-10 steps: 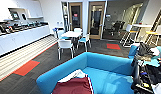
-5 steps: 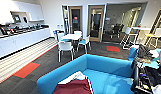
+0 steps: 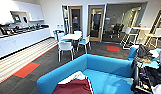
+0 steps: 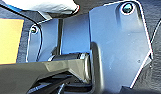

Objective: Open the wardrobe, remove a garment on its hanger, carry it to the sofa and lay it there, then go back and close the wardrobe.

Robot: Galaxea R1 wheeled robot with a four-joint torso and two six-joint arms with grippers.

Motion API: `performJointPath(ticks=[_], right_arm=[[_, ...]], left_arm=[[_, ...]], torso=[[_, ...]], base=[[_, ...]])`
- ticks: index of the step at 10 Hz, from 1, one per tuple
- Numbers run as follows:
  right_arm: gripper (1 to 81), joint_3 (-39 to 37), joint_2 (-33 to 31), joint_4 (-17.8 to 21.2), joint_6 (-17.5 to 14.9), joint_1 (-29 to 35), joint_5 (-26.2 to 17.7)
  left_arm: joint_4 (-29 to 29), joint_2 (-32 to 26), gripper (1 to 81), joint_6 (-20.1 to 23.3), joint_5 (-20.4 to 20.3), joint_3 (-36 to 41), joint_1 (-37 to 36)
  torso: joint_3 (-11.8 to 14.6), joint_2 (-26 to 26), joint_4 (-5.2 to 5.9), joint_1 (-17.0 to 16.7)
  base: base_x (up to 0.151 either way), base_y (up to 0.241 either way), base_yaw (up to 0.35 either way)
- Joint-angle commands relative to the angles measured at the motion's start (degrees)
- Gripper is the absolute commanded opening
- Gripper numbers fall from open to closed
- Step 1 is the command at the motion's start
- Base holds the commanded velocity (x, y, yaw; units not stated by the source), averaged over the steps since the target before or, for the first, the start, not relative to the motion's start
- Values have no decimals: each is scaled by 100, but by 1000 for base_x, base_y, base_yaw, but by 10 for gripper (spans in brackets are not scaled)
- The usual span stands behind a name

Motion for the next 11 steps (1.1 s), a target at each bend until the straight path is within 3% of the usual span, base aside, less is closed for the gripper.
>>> performJointPath(ticks=[1, 11], right_arm=[[811, -8, 23, 46, -25, 132, -315], [811, -88, 75, 10, -34, 114, -315]], left_arm=[[67, 7, 811, 45, 192, 2, -246], [67, 33, 811, 54, 201, 2, -237]], torso=[[0, 0, 0, 3], [0, -4, 0, 3]], base=[[-73, 0, 0], [-98, 0, 0]])
